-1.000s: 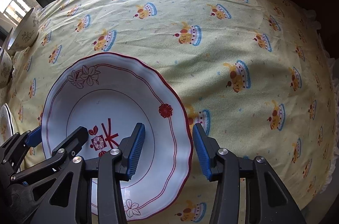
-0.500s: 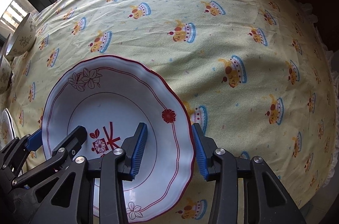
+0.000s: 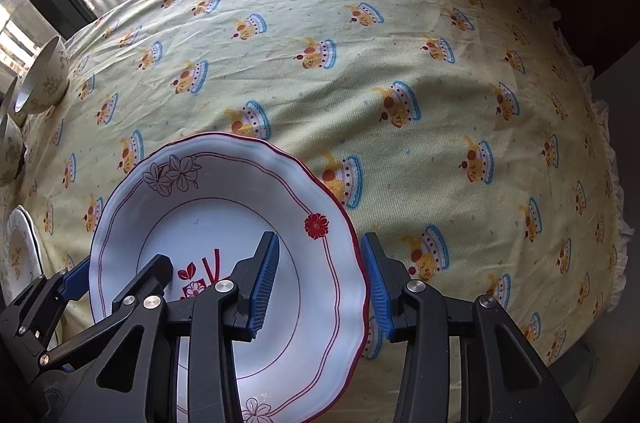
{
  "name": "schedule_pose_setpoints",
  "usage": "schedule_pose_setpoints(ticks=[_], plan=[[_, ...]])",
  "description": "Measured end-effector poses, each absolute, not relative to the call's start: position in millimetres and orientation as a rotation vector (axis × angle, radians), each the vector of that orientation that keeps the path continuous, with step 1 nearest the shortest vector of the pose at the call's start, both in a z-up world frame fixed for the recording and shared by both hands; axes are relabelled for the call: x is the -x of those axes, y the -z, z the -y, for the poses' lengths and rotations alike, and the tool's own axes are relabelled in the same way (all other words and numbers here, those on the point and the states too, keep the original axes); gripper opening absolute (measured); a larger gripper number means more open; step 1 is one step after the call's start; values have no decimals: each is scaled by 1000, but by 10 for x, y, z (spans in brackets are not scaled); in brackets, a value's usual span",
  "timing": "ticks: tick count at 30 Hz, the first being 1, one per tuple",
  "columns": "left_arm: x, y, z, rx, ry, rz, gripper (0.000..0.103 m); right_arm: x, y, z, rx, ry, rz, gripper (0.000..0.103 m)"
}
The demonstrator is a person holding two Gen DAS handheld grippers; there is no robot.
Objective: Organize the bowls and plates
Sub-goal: 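Carry the red-trimmed dish with both grippers over the stacked plates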
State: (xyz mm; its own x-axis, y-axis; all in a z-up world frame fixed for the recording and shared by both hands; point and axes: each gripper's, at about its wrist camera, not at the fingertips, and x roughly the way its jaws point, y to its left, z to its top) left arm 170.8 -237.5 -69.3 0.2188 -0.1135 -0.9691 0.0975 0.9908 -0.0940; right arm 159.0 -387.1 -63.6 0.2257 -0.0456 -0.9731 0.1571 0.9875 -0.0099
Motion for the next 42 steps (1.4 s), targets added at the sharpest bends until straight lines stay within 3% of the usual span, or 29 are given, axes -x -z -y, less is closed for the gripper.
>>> schedule_pose_setpoints(ticks=[21, 42], plan=[[-1568, 353, 1122, 66, 131, -1268, 59, -1494, 221, 2604, -66, 120, -1272, 47], [-1253, 409, -287, 90, 72, -1266, 59, -1317, 289, 1150, -38, 54, -1270, 47]])
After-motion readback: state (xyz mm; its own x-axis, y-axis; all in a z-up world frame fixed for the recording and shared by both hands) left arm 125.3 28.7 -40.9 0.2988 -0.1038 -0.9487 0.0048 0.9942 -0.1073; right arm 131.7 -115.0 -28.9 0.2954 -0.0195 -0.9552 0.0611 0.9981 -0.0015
